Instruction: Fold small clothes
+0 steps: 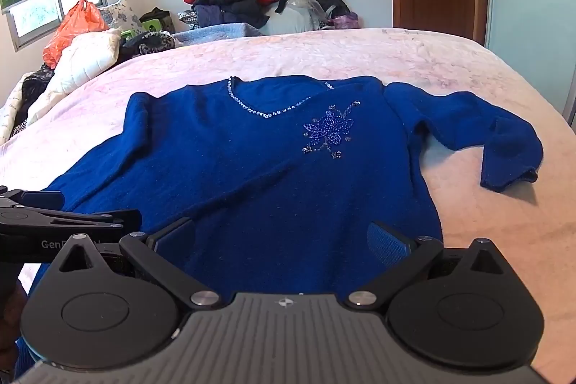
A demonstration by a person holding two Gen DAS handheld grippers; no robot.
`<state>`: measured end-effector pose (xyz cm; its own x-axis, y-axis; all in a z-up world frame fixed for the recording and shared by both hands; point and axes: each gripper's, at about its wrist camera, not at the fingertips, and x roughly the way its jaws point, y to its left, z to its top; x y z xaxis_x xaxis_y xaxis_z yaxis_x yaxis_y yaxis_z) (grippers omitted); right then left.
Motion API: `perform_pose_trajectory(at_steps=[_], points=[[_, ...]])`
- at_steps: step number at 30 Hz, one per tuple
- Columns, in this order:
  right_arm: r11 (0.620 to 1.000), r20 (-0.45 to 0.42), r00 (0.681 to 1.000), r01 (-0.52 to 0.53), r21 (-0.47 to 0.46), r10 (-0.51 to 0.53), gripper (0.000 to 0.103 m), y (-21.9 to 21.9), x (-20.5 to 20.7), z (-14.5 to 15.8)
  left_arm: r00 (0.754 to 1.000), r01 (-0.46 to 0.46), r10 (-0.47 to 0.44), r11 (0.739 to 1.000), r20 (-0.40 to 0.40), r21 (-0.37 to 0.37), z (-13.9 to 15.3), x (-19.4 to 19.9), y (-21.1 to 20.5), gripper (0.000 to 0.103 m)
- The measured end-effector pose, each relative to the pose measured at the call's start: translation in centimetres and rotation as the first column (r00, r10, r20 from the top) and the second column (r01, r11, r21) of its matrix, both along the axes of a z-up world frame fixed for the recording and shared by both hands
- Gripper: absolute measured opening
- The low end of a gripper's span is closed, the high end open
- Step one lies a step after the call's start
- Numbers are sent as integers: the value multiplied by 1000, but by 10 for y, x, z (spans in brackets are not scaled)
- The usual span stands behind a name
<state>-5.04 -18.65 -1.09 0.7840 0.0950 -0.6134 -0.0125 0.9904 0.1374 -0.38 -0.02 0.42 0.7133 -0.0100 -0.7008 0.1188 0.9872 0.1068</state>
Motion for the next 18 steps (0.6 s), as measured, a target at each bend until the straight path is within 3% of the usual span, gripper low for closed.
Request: perform_pose_trajectory(at_steps=[18], points=[[1000, 0, 1000, 2, 2, -2, 103, -1, -1, 1, 1000, -5, 5, 1000, 18, 3, -1, -3, 0, 103]])
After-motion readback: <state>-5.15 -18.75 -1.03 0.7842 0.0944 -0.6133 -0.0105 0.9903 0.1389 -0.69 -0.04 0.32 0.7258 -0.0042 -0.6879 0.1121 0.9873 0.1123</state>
